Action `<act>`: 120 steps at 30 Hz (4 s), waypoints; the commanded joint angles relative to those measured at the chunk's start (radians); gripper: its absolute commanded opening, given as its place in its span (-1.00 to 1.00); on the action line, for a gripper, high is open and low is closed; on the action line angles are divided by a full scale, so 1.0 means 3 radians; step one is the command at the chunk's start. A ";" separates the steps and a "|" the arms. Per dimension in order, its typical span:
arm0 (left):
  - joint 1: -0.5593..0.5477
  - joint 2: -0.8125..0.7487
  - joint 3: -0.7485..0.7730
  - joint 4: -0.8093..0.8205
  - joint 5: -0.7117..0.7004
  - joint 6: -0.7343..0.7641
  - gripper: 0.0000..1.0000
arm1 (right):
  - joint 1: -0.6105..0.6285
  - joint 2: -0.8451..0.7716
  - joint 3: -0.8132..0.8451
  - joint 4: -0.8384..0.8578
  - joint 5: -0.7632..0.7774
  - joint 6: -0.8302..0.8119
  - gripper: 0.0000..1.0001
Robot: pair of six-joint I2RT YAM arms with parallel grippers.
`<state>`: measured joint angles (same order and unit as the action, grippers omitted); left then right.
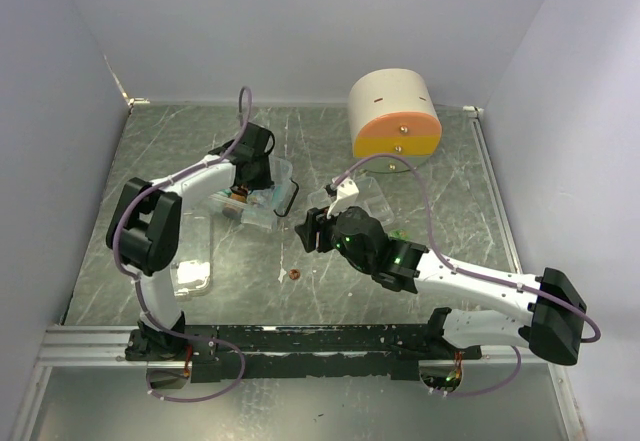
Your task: Organize the medicine kit
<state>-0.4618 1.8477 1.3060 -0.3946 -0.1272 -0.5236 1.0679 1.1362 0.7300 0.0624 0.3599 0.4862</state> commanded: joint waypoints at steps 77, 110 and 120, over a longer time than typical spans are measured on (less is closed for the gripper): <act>-0.0053 -0.2963 -0.0994 0.0633 0.0067 0.0815 0.39 | -0.0547 0.0109 0.0132 -0.2510 0.1085 0.2247 0.28; -0.0056 -0.3258 -0.1406 0.1077 0.0533 0.0675 0.52 | -0.1052 0.0754 -0.0299 -0.1700 0.0223 0.2036 -0.25; -0.0055 -0.3031 -0.1372 0.1173 0.0873 0.0477 0.57 | -0.1053 0.0197 -0.0429 -0.1303 0.0049 0.1446 -0.61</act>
<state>-0.4736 0.9020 0.8764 -0.1070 0.0410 -0.3397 0.7582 1.2896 0.6228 -0.4259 0.4023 1.0409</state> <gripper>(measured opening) 0.780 0.272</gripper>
